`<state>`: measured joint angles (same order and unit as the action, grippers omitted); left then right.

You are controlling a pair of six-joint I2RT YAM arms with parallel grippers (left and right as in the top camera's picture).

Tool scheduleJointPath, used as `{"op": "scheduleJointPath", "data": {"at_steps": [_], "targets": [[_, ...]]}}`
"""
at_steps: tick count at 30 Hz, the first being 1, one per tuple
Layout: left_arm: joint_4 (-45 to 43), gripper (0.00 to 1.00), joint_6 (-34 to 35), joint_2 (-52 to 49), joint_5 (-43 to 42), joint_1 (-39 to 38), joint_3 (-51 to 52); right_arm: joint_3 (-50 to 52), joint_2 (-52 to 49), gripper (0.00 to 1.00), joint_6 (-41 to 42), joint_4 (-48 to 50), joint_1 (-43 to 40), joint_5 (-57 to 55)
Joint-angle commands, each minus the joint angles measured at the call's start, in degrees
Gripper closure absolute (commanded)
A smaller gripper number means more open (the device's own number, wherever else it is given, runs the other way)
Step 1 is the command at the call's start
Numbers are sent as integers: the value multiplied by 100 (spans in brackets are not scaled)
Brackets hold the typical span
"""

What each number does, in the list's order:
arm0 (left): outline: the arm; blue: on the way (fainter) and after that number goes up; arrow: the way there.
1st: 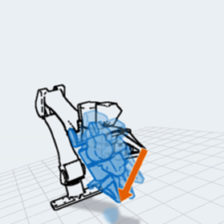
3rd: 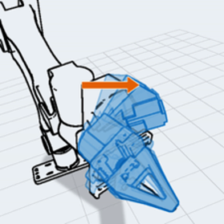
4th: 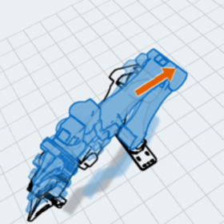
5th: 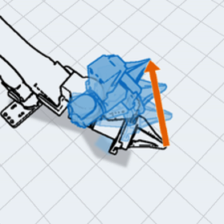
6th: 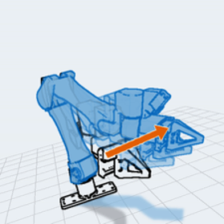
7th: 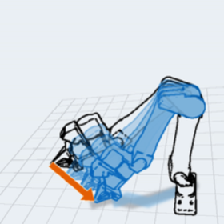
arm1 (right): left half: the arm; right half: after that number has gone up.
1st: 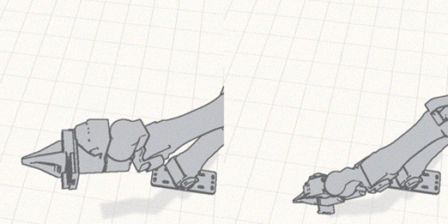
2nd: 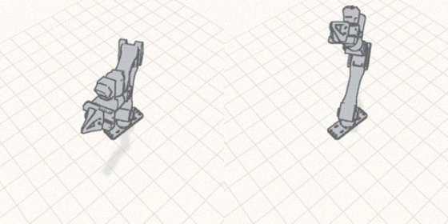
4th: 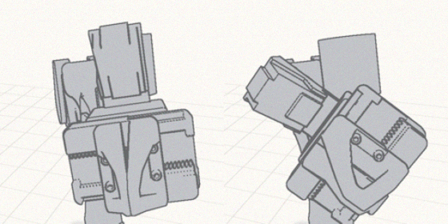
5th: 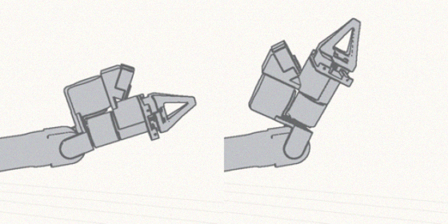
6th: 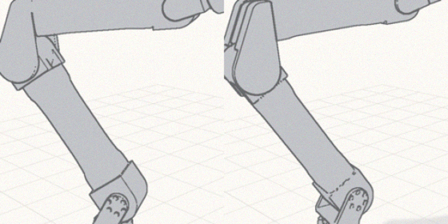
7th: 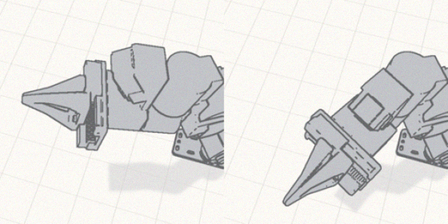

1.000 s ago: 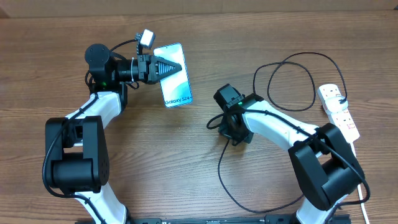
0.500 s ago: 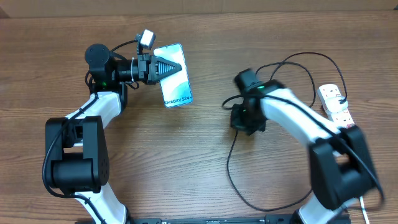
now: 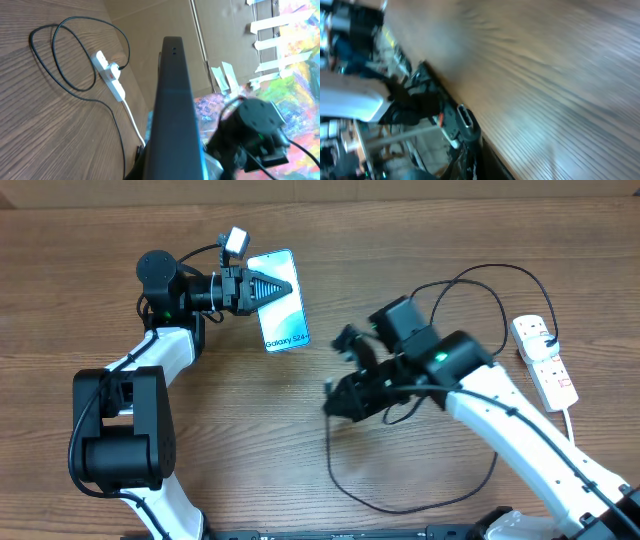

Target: Plug charger to phone and switch on socket

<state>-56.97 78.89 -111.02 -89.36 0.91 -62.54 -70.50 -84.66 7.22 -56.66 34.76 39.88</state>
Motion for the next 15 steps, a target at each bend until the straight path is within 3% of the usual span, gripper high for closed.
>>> {"op": "scheduleJointPath", "data": {"at_steps": [1, 15], "targets": [[-31, 96, -225, 44, -79, 28, -59, -83, -61, 96, -122, 302, 302, 310], [-31, 96, -487, 44, -116, -284, -59, -87, -586, 96, 179, 673, 337, -452]]}}
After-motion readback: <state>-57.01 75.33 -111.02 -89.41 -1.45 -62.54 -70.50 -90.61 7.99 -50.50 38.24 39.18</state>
